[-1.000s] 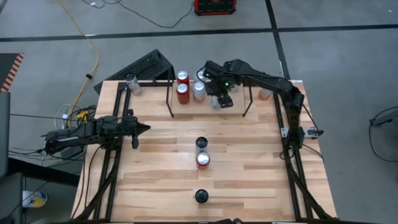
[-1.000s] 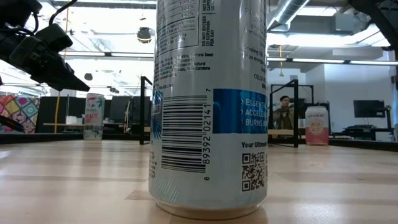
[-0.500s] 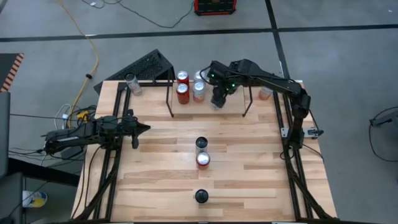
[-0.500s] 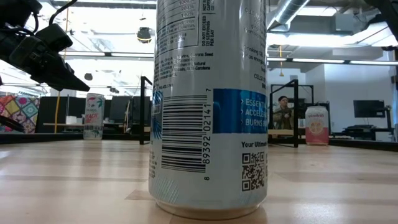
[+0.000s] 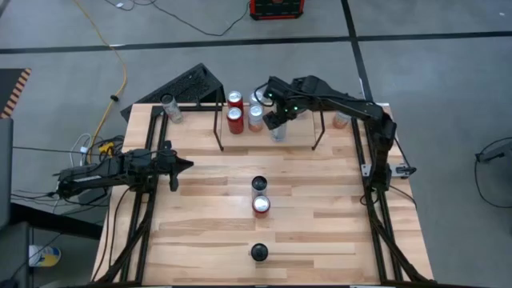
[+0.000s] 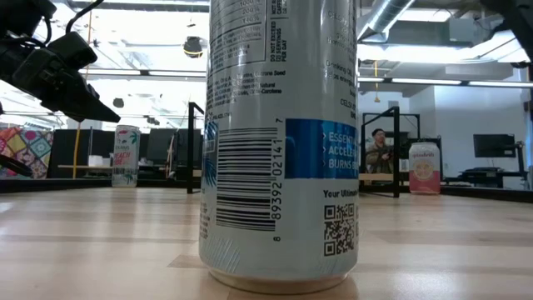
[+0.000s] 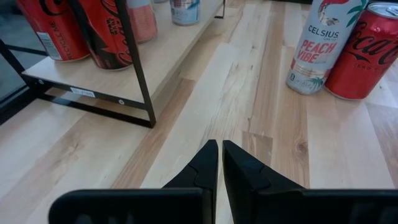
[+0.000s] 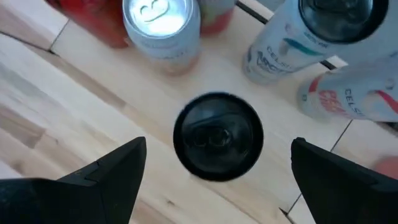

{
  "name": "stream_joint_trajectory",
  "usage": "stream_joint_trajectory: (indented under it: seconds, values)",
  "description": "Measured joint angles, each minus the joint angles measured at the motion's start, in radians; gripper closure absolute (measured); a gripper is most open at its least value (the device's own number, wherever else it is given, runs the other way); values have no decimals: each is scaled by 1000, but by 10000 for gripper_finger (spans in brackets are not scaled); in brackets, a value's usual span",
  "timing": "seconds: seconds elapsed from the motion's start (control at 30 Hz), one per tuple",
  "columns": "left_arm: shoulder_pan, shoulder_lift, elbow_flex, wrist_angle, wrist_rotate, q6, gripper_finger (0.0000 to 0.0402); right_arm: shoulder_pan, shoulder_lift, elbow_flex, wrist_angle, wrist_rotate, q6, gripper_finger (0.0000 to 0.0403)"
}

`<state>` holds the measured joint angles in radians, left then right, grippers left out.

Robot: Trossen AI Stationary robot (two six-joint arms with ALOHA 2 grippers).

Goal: Place canned beverage on shelf
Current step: Put the right white blue soda can on the shelf aligned with the other white blue soda can

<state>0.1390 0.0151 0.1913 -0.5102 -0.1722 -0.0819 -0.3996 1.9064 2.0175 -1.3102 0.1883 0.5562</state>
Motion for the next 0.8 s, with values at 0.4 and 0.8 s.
stream_joint_trajectory:
  seconds: [0.4,0.8]
  values:
    - [0,0,0,0,0,0,391,-14,62,0,5,-1,44,30]
    - [0,0,0,0,0,0,391,-13,62,1,10,-3,98,64]
